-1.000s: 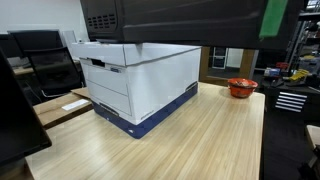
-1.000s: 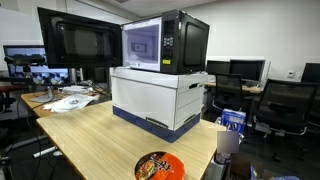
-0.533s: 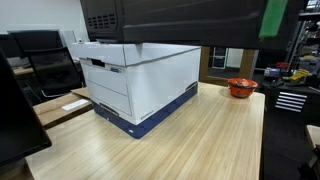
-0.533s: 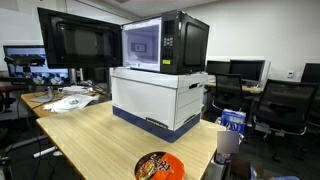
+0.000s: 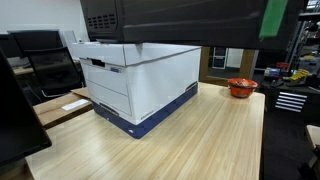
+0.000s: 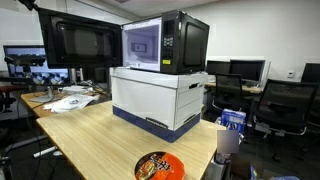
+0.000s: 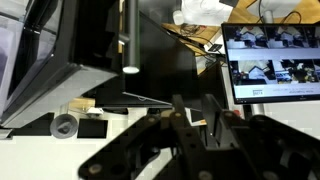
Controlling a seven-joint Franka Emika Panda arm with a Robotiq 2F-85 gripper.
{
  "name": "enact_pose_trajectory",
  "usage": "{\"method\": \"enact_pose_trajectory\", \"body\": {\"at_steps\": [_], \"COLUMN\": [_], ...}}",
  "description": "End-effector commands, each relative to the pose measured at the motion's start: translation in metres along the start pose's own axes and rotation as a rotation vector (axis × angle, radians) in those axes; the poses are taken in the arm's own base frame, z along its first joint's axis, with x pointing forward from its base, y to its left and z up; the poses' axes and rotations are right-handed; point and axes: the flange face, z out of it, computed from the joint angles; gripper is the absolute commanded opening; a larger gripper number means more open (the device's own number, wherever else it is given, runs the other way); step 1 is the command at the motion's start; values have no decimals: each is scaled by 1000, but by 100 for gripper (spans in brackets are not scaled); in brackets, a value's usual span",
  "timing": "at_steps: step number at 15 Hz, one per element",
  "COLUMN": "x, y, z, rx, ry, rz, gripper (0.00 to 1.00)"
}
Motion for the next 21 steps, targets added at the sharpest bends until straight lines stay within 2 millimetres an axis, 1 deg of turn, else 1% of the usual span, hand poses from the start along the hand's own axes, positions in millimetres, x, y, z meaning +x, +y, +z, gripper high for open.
{"method": "enact_pose_trajectory", "body": {"at_steps": [1,3,8,14,18,21], "x": [-5,-5,-1,-3,-5,-8], "y": [9,17,42,69,82,98], "z": [14,16,15,13,11,9], "rx": [-38,-75,-214,-363,-432,-500], "ry": [-43,-48,-64,-95,-108,-120], "rz": [-21,-17,-28,-29,-33,-30], "gripper": [3,0,4,3,2,3]}}
